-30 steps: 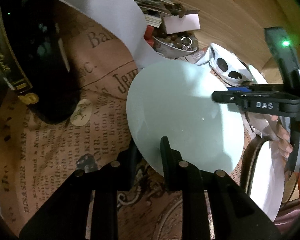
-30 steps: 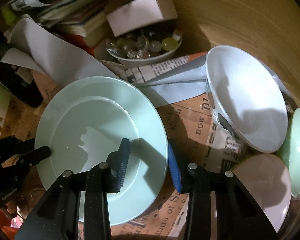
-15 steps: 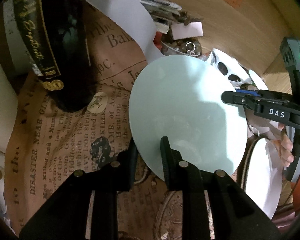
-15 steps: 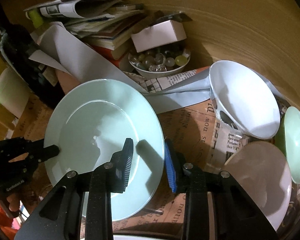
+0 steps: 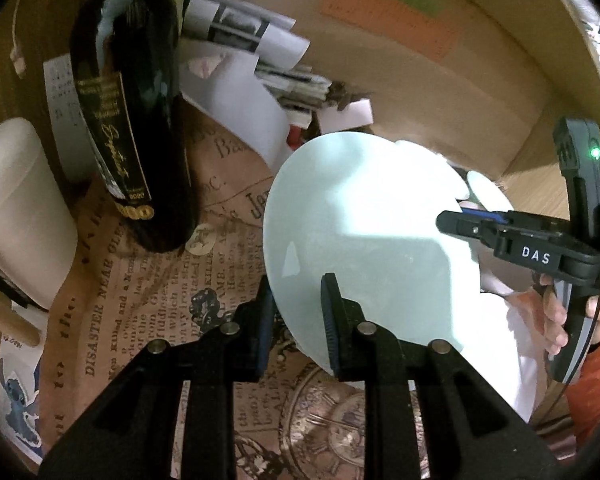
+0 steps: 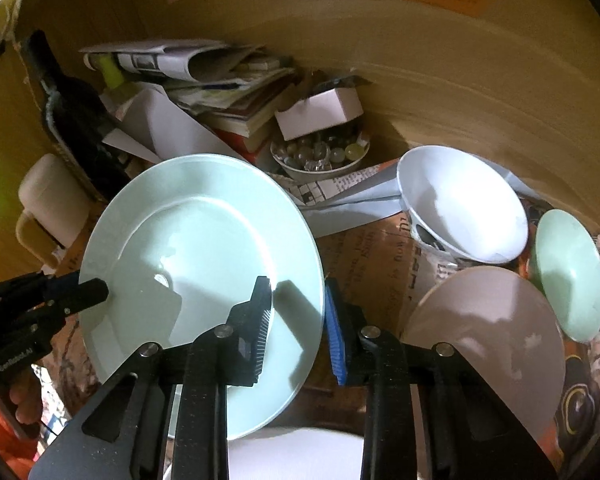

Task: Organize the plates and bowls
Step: 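Carry the mint green plate with both grippers over the white plate stack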

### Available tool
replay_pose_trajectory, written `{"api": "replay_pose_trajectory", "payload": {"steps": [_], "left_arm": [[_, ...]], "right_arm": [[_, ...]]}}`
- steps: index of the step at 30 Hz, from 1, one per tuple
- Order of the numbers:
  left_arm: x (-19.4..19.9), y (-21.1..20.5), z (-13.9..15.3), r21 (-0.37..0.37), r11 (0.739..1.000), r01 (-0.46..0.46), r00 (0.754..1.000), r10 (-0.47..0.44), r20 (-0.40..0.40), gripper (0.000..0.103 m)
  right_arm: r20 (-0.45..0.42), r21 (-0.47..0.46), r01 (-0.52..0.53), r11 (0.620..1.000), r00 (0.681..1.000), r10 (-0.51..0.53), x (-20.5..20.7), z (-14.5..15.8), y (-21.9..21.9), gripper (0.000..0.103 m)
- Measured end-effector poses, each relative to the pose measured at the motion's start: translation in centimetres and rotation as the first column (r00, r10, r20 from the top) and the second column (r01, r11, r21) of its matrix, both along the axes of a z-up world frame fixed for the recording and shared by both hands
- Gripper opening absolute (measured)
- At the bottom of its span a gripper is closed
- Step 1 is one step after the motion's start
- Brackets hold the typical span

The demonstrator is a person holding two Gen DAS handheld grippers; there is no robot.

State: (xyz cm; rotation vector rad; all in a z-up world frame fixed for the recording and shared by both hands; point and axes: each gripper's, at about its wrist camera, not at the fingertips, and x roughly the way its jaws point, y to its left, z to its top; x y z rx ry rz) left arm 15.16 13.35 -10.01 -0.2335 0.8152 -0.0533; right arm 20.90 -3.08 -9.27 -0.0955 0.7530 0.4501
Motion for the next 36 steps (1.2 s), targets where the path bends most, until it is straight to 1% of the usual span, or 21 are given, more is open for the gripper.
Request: {"api": "replay_pose_trajectory", "payload": {"steps": [7,17,27,36], "left_arm": [[-1.3,-1.2,1.3,0.012,1.000,0.011,0.999,-0.012,0.037,0.022],[-2.6,-4.0,2.1,0.029,0.999,0.042,0.997,-0.044,0.061,0.022],[-4.1,-6.9,2.4,0.051,0.995,0.082,0.994,-0.085,0.062,0.022],[-5.7,-8.9,1.6,0.057,0.991,0.118,0.991,-0.121,0.048,0.022]], "right_arm": [[0.022,0.017,0.016,1.000,1.000,-0.016,-2.2,0.5,-1.1,0.024],[0.037,0.039,0.037,0.999,0.999,-0.038,-5.2,0.6,-4.0,0.024],[0.031,0.057,0.065,0.996,0.997,-0.067,-8.4,0.2,-7.2,0.024],[0.021,0.076,0.095,0.993,0.995,-0.097,-10.9,-0.8,-9.5,0.024]]}}
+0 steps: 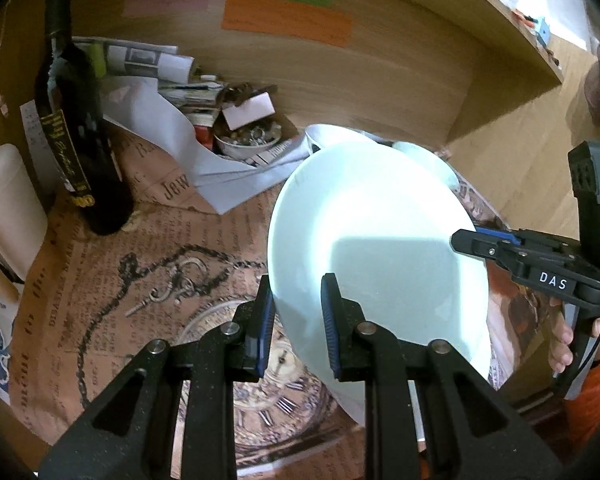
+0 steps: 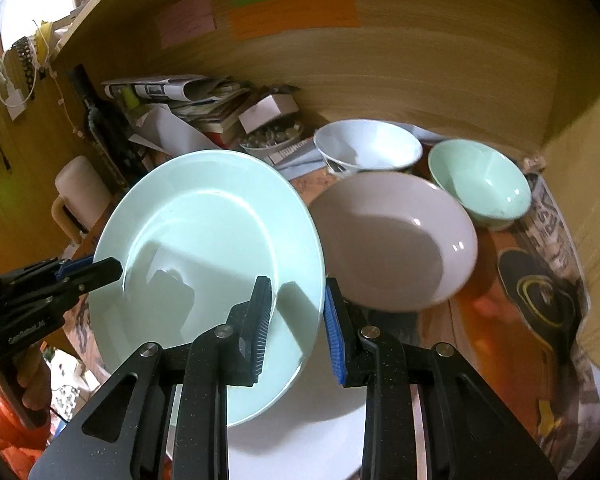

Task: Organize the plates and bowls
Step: 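Carry the mint green plate with both grippers over the white plate stack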

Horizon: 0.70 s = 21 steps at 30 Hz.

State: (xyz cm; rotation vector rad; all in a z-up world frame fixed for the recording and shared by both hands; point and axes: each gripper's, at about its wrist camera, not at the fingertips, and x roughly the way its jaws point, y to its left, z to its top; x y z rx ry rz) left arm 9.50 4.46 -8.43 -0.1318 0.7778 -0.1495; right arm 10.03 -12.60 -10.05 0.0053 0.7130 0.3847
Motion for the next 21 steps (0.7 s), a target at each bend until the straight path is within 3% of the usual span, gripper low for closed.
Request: {"api": "replay_pose_trajectory", "payload": {"steps": [21], "left_arm": [[-1.3,-3.2,-3.9,0.008,0.999,0.040,0.994,-0.039,-0.101,0.022]], "right_arm": [[-0.078,0.029,0.034,0.999,0.996,-0.032,-2.6,-3.7,-2.7,0.024]]}}
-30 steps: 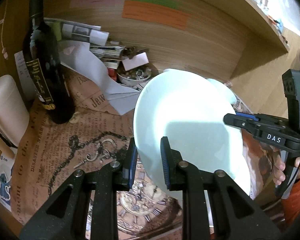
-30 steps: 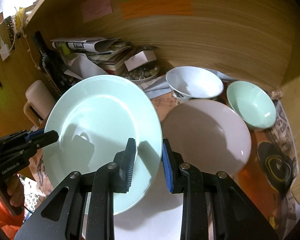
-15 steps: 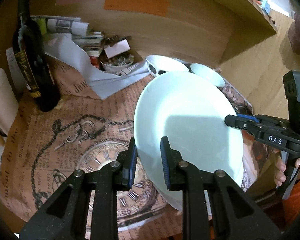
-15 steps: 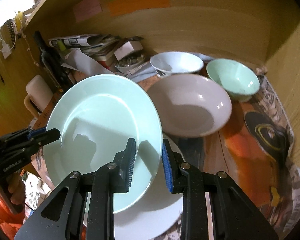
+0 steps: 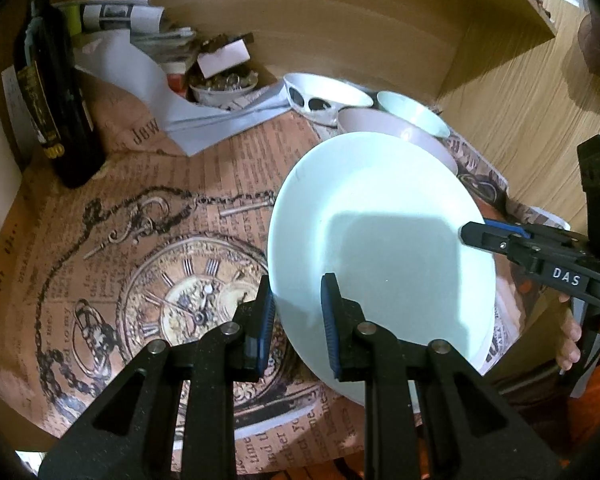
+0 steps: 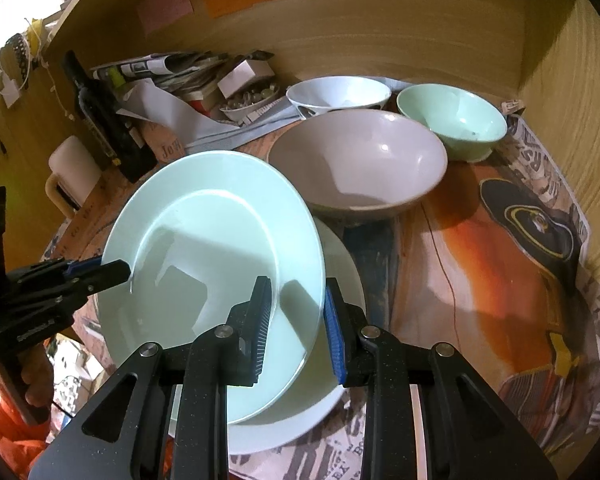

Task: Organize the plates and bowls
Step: 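Carry the mint green plate with both grippers over the white plate stack, then lower the mint green plate onto the white plate and open both grippers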

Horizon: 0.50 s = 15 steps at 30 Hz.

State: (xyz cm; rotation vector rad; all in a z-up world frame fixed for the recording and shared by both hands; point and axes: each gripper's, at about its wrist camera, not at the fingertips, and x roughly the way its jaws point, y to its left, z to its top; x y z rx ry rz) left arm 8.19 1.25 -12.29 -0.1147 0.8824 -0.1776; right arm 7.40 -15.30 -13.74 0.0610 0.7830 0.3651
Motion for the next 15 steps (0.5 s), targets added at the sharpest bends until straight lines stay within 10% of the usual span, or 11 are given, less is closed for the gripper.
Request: {"api": "replay_pose_trajectory", "payload": {"steps": [15], "left_arm": [[0.2,-1.0,-1.4,0.040,0.999,0.005,1.000,-0.004,-0.025,0.022]], "right_arm": [[-0.038,0.014,0.000,1.000,0.999,0.000,-0.2,-1.4,-0.6,0.024]]}}
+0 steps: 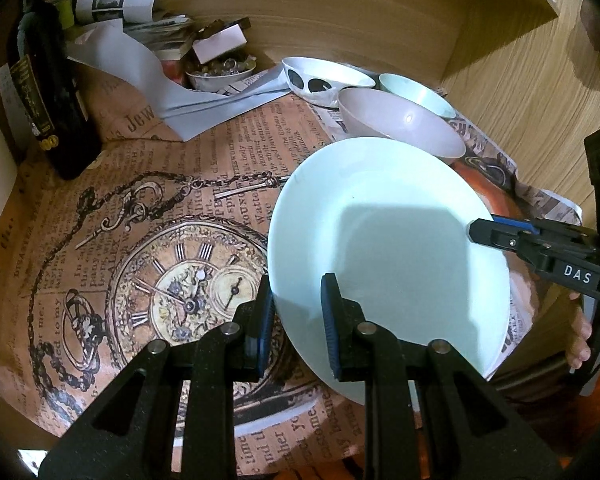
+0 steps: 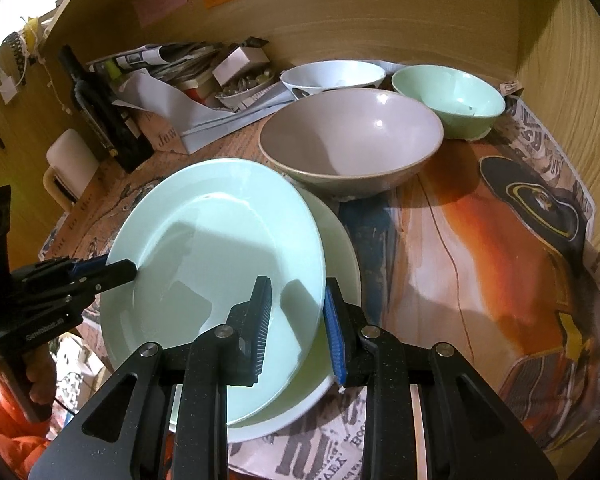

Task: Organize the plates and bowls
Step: 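Lower the mint green plate onto the white plate and open both grippers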

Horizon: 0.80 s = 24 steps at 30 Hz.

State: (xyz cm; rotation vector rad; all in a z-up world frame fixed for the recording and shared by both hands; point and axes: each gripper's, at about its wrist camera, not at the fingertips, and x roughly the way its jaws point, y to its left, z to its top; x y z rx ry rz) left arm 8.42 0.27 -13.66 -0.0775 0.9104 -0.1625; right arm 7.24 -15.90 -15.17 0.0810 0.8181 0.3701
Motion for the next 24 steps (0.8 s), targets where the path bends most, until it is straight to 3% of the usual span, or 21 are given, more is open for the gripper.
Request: {"api": "replay_pose_trajectory", "payload": {"steps": [14,24], "left_arm": [[0.9,-0.3,-0.4,0.011,1.000,0.002,1.000,-0.002,-0.014,0.023],[1.5,-0.5,-0.7,0.014,1.000,0.010,1.000,-0.010,-0.015,0.033]], "right_arm": [[-0.025,0.003,0.003,1.000,1.000,-0.003,0.2,-0.5,-0.2,0.026],[0.023,-0.069,0.010,0.998,1.000,-0.008,-0.1,-0.3,0.5,0.026]]}}
